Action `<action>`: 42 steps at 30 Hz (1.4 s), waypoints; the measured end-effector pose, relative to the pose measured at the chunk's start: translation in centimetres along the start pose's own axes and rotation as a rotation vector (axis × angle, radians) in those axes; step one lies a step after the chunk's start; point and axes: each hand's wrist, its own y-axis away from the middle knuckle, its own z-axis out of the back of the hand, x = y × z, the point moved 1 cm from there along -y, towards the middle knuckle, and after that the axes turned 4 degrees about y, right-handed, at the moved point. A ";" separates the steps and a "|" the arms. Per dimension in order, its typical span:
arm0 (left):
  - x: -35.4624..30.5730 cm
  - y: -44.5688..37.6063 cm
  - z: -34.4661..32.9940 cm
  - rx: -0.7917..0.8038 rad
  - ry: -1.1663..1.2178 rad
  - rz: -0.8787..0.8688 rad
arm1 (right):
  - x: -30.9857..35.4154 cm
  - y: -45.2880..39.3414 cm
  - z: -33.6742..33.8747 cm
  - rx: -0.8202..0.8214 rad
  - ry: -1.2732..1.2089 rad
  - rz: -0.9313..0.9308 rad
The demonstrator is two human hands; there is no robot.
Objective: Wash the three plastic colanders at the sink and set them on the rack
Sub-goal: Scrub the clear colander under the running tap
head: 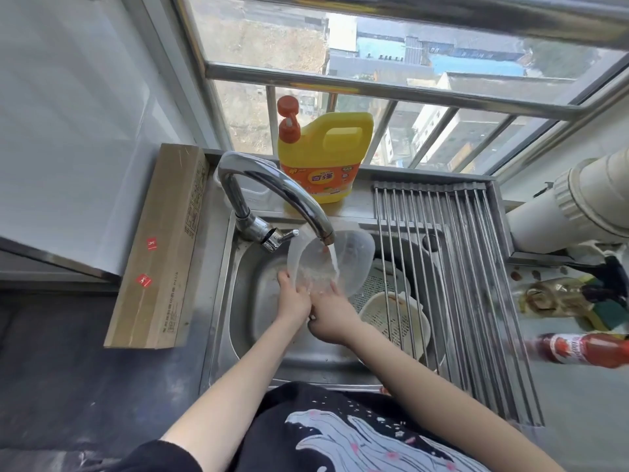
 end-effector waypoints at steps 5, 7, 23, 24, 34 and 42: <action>-0.6 1.0 0.7 -0.026 0.067 0.057 | -4.0 1.2 1.6 0.042 0.525 -0.102; -1.0 1.4 0.3 -0.019 0.067 0.029 | -2.9 1.4 1.8 0.072 0.560 -0.193; 0.9 -0.2 0.4 -0.023 -0.128 0.118 | 1.3 1.7 1.2 0.072 -0.085 0.041; 1.2 -0.4 0.6 -0.013 -0.082 0.140 | 0.5 1.7 1.6 0.082 -0.116 0.067; 0.1 2.3 -0.3 0.048 0.395 0.393 | -0.7 1.5 0.5 0.221 0.520 -0.117; -0.4 2.4 0.7 0.181 0.182 0.509 | -2.7 2.7 2.2 -0.058 0.572 0.249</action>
